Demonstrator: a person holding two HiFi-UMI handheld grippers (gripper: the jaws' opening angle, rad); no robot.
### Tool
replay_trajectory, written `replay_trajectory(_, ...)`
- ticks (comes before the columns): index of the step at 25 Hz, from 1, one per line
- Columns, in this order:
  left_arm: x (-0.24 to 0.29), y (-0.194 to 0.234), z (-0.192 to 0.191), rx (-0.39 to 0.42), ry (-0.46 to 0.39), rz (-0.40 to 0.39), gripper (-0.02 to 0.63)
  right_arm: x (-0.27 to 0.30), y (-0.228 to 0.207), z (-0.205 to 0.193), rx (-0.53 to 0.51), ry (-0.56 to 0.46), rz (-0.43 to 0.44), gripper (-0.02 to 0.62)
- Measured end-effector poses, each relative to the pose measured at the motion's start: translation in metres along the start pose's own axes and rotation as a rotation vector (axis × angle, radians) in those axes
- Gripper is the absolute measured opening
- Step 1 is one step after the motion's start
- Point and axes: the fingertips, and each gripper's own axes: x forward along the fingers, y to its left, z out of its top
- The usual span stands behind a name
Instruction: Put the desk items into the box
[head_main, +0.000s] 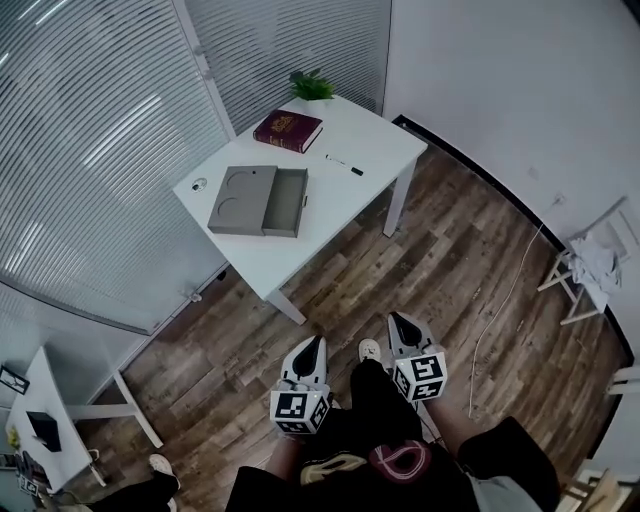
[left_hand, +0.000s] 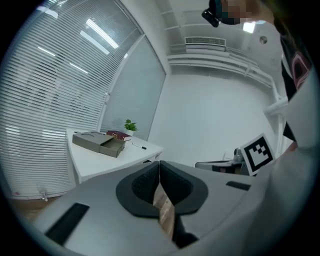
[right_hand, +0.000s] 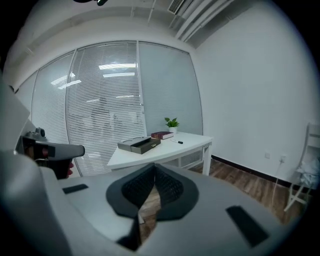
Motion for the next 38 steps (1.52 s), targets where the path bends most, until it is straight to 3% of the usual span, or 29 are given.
replay_trajectory(8,0.047,0.019,0.009,-0.003,0.015,0.079,0.018,0.054,-0.032,0.017,-0.001,0.008,0.036,0.011)
replay_trajectory(24,0.171,-0.015,0.024,-0.011,0.010,0.082,0.018,0.113,-0.090,0.034,-0.055,0.036,0.194,0.011)
replay_trajectory(38,0.194,-0.014,0.027,-0.028,0.003,0.113,0.018,0.130,-0.114,0.026,0.000,0.078,0.242,0.011)
